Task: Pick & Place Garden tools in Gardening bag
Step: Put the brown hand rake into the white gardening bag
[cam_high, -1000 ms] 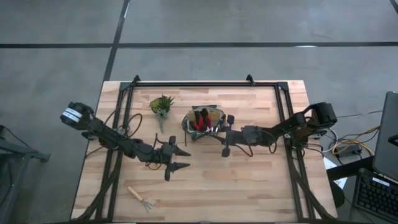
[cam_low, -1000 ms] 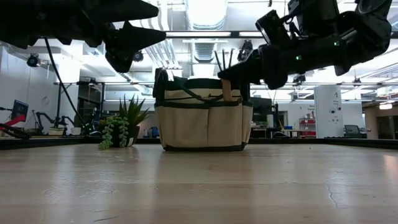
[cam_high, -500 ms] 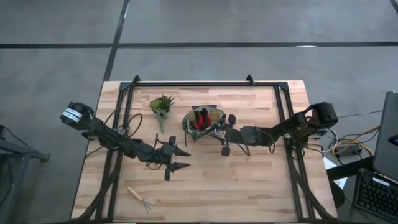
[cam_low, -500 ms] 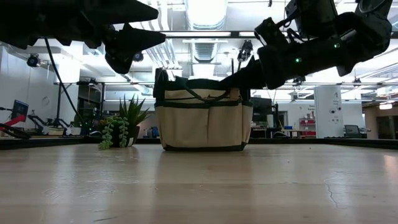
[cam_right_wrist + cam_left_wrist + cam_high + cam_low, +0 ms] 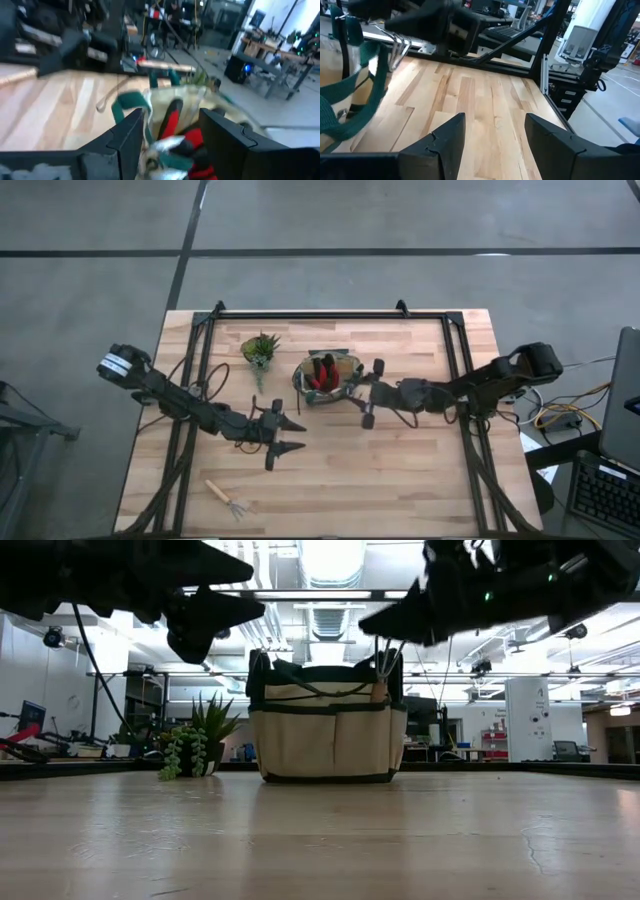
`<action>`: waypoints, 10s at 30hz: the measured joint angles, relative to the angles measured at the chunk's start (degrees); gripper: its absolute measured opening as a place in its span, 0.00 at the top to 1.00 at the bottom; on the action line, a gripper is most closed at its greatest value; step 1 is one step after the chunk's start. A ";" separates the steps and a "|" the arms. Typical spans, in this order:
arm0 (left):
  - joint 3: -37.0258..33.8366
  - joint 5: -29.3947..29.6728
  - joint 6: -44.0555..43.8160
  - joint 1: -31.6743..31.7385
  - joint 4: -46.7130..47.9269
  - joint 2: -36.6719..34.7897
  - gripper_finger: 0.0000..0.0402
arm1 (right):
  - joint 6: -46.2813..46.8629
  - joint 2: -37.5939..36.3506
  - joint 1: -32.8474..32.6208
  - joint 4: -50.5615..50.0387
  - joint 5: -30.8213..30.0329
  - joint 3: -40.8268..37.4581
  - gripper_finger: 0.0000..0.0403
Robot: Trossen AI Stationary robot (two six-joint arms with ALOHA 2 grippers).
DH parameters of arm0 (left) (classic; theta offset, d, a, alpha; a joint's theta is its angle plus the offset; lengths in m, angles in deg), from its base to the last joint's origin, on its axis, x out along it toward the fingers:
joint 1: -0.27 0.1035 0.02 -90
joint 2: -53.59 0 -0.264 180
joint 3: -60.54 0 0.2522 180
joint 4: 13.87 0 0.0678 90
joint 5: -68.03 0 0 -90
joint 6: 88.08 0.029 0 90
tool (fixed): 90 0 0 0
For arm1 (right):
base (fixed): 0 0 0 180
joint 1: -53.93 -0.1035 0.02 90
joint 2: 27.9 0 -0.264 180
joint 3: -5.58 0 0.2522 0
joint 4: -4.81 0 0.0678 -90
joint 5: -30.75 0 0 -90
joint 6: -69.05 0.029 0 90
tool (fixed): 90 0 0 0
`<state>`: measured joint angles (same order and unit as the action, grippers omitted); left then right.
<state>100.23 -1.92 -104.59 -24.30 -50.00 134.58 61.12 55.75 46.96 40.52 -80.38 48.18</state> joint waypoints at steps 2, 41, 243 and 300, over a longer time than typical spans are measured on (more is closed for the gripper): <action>0.02 0.01 -0.10 0.00 0.46 0.00 0.48 | -0.14 -1.66 -0.45 0.01 0.15 0.00 0.53; 27.26 -0.85 -19.38 -15.30 75.92 -0.24 0.48 | 0.91 -6.93 -6.78 -3.06 0.57 -0.13 0.53; 31.49 59.36 -3.13 -15.68 38.38 15.30 0.39 | 7.78 13.67 -9.47 -25.96 3.03 30.60 0.85; 30.97 59.47 -4.24 -18.82 40.63 11.97 0.35 | -14.70 14.67 -2.96 -35.98 -8.33 28.39 0.84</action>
<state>131.20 57.56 -108.83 -43.12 -9.37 146.54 46.41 70.42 44.00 4.54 -88.71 76.58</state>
